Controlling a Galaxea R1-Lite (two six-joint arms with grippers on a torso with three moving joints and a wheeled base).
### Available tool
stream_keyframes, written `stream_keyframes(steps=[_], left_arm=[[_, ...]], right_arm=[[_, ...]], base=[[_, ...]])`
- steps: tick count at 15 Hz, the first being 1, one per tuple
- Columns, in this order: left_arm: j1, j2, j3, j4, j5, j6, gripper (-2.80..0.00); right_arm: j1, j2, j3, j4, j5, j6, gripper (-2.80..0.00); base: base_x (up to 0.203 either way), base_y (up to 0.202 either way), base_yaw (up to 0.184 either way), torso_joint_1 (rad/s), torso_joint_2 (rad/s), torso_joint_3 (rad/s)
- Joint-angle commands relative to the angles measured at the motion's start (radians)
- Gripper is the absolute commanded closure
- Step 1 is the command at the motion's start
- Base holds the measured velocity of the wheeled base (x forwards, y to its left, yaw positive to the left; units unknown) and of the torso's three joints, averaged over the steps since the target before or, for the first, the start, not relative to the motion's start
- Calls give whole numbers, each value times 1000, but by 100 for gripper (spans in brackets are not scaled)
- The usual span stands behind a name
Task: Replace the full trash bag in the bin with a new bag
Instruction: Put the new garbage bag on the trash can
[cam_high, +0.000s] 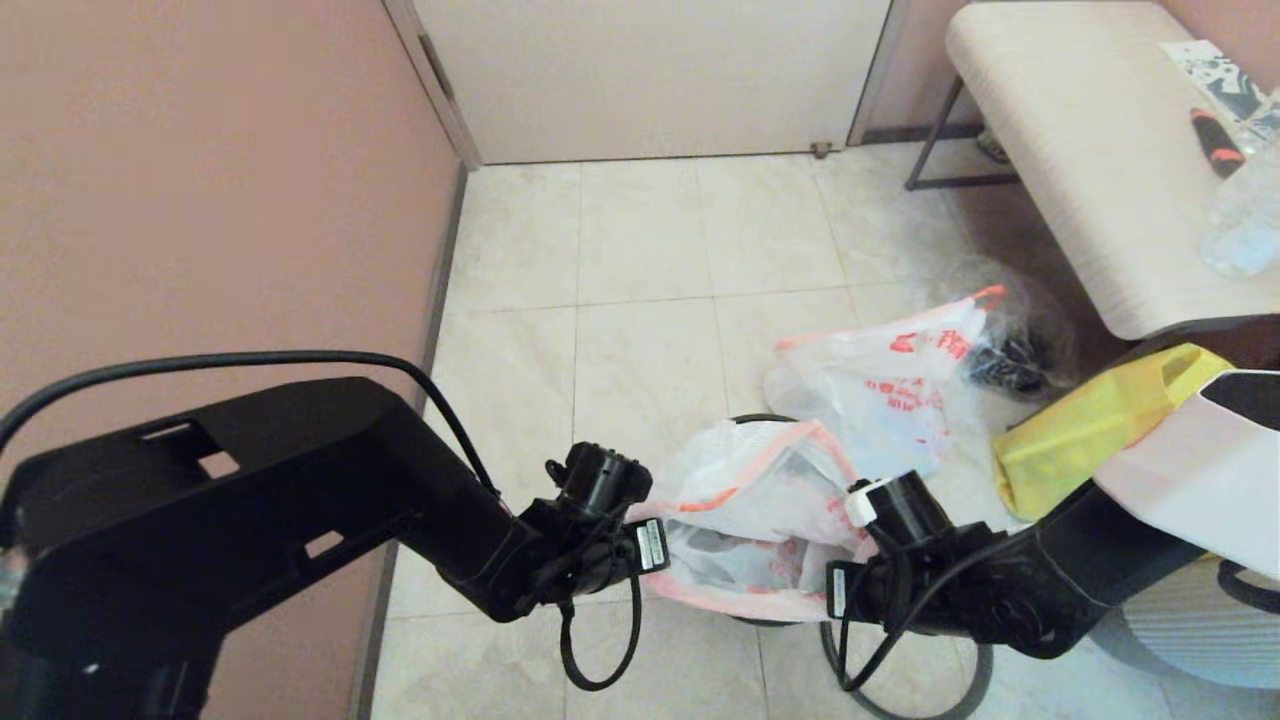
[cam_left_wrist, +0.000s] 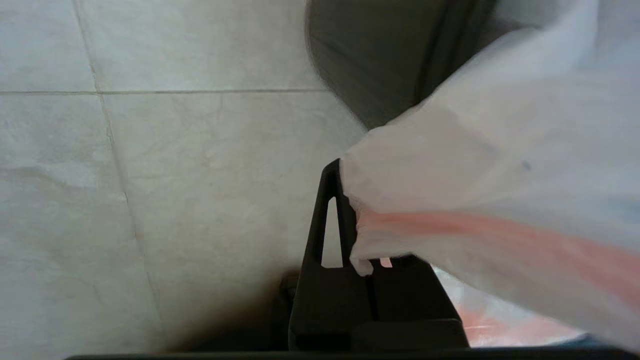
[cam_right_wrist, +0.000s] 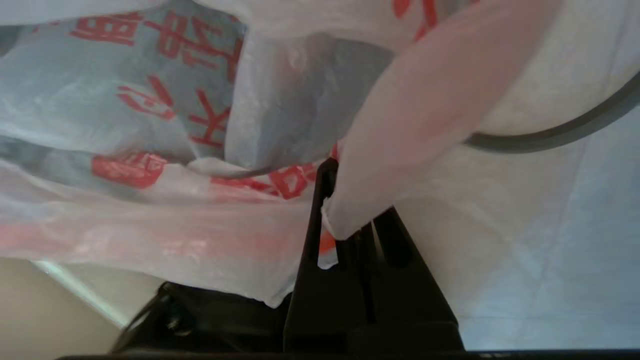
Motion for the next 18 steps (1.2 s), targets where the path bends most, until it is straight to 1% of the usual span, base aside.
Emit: stream_keyframes(steps=[1, 3, 5, 7, 9, 11, 12, 14, 16, 18], left_arm=[[1, 27, -4, -1, 1, 3, 0], [-4, 22, -10, -2, 1, 5, 0], [-12, 9, -6, 0, 0, 7, 0], [-8, -24, 24, 0, 0, 8, 0], [22, -55, 62, 0, -2, 22, 0], [67, -85, 106, -3, -3, 48, 0], [83, -95, 116, -7, -6, 50, 0], [98, -114, 119, -14, -39, 48, 0], [96, -113, 123, -46, -43, 46, 0], [92, -111, 127, -67, -42, 46, 0]], right_arm=[[-17, 93, -66, -11, -11, -20, 0], [-35, 127, -160, -1, -16, -57, 0], [-41, 153, -249, 62, -18, -69, 0], [-25, 165, -312, 102, -18, -73, 0], [-6, 170, -385, 134, -18, -90, 0], [27, 167, -469, 217, -23, -100, 0], [41, 149, -483, 245, -39, -101, 0], [46, 58, -446, 263, -58, -101, 0], [47, -65, -369, 274, -64, -103, 0], [47, -147, -266, 279, -67, -107, 0]], base=[[0, 0, 0, 0, 0, 0], [0, 0, 0, 0, 0, 0], [0, 0, 0, 0, 0, 0], [0, 0, 0, 0, 0, 0], [0, 0, 0, 0, 0, 0], [0, 0, 0, 0, 0, 0], [0, 0, 0, 0, 0, 0], [0, 0, 0, 0, 0, 0], [0, 0, 0, 0, 0, 0], [0, 0, 0, 0, 0, 0]])
